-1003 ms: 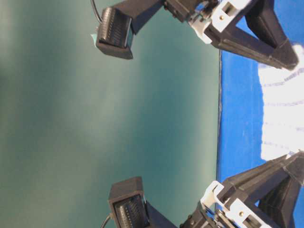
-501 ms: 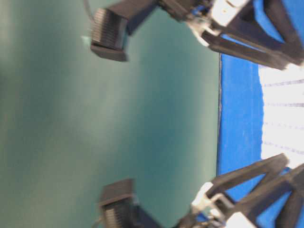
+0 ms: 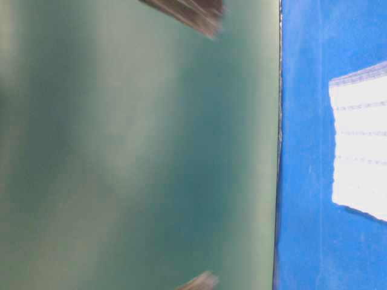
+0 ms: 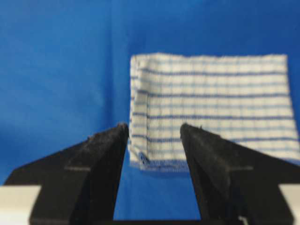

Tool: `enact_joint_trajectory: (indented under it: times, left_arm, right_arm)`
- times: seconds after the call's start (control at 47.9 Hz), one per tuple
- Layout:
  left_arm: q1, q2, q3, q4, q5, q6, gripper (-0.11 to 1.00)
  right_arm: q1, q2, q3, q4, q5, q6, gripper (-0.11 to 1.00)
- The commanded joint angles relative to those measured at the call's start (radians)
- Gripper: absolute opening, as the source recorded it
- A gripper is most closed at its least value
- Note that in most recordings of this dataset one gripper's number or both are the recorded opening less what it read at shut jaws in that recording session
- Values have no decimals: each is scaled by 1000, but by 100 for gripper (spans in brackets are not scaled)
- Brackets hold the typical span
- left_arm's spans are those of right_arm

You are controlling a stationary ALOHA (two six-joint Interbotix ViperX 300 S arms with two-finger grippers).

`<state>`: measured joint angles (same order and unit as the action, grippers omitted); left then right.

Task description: Fold the blue towel.

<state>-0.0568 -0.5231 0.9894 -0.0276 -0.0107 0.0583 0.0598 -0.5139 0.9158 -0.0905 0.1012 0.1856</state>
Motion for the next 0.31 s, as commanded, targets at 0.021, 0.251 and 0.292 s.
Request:
enact_joint_trajectory:
  times: [0.021,0.251,0.292]
  left_arm:
    - [6,-147,44,0,-6,12,59]
    - [31,-403,124,2,41,38,59]
    - [43,-443,137,2,57,41,59]
  right_arm:
    - [-9,-126,28,-5,-2,0,55]
    - [-34,-351,137,-35,11,0,55]
    - [-48,-388,161,-35,11,0,55]
